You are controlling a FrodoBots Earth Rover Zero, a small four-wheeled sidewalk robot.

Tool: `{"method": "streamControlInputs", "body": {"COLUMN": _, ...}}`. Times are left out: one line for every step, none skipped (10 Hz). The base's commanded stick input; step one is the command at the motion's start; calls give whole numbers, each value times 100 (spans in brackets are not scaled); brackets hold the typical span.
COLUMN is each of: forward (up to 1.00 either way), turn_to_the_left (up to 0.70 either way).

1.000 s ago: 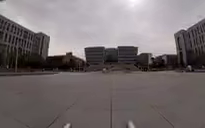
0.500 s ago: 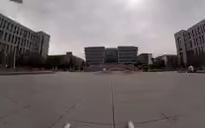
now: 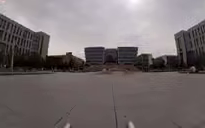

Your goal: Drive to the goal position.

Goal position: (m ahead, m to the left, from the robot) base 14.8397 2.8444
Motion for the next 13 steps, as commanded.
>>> {"method": "streamControlInputs", "body": {"forward": 70, "turn_to_the_left": 0}}
{"method": "streamControlInputs", "body": {"forward": 70, "turn_to_the_left": 0}}
{"method": "streamControlInputs", "body": {"forward": 70, "turn_to_the_left": 0}}
{"method": "streamControlInputs", "body": {"forward": 70, "turn_to_the_left": 0}}
{"method": "streamControlInputs", "body": {"forward": 70, "turn_to_the_left": 0}}
{"method": "streamControlInputs", "body": {"forward": 70, "turn_to_the_left": 0}}
{"method": "streamControlInputs", "body": {"forward": 70, "turn_to_the_left": 0}}
{"method": "streamControlInputs", "body": {"forward": 70, "turn_to_the_left": 0}}
{"method": "streamControlInputs", "body": {"forward": 70, "turn_to_the_left": 0}}
{"method": "streamControlInputs", "body": {"forward": 70, "turn_to_the_left": 0}}
{"method": "streamControlInputs", "body": {"forward": 70, "turn_to_the_left": 0}}
{"method": "streamControlInputs", "body": {"forward": 70, "turn_to_the_left": 0}}
{"method": "streamControlInputs", "body": {"forward": 70, "turn_to_the_left": 0}}
